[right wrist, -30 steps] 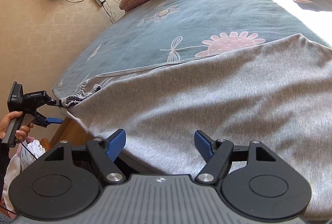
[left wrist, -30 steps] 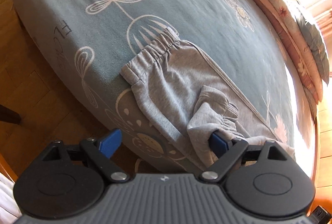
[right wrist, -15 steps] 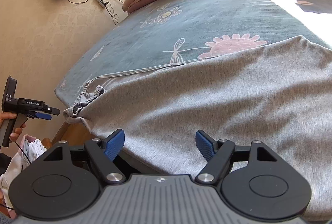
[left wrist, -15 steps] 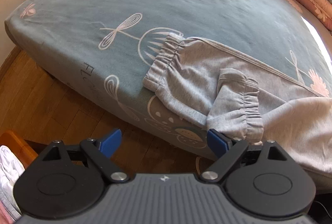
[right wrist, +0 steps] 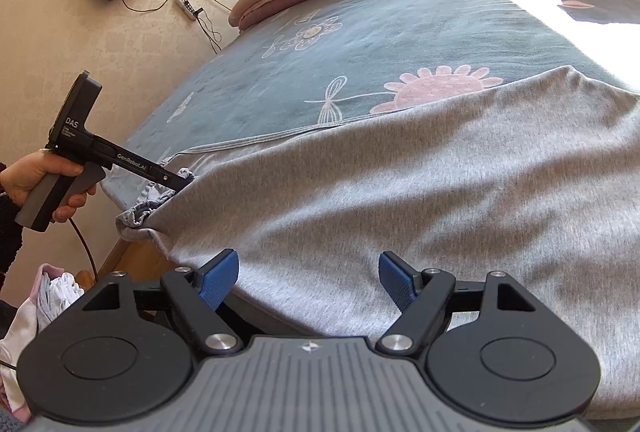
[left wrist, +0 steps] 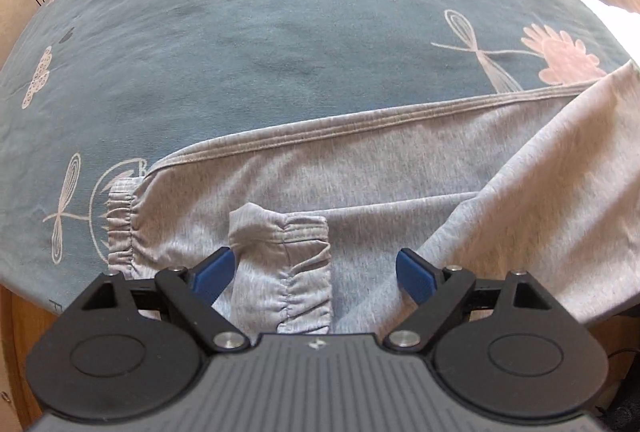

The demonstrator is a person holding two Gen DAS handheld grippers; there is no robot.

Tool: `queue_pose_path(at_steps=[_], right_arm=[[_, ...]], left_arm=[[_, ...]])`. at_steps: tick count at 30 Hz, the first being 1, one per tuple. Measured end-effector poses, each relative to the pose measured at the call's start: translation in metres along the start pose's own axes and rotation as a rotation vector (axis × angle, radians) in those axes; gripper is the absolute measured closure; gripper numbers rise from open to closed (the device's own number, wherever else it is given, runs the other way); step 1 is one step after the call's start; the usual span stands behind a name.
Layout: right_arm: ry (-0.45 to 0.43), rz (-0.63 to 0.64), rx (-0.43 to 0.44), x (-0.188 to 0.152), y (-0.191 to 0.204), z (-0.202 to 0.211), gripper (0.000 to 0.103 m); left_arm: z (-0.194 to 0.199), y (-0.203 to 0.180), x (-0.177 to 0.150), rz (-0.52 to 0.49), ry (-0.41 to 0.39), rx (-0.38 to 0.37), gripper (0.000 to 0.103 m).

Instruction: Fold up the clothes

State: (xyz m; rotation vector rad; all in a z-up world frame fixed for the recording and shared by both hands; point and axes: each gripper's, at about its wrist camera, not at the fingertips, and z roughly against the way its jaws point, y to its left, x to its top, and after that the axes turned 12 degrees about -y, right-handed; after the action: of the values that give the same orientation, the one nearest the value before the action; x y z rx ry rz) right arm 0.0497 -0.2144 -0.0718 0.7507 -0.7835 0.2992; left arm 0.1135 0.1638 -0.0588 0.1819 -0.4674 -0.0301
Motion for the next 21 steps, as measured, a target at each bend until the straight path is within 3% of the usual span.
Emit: queue_pose_path(at_steps=[5,10,19,21], right_arm=[[-0.007,-0.032,0.005,-0.001,-0.01,0.001,0.022],[-0.009,-0.064,0.002,-0.003,-0.022,0.001,0.022],[-0.017,-0.123,-0.001,-0.004,-0.041,0.002,0.022],[-0.015,-0.129,0.004,-0.005,-0.042,0.002,0.022]], left_arm=[[-0.025,-0.014,0.001,-0.126,0.121,0.125,0.015],[-0.025,-0.013,0.0,-0.175,0.155,0.201,0.014],[-0.001,0.021,-0.01,-0.132,0.143,0.251,0.014],[0.0,0.037,-0.013,-0.049,0.128,0.146,0.015]])
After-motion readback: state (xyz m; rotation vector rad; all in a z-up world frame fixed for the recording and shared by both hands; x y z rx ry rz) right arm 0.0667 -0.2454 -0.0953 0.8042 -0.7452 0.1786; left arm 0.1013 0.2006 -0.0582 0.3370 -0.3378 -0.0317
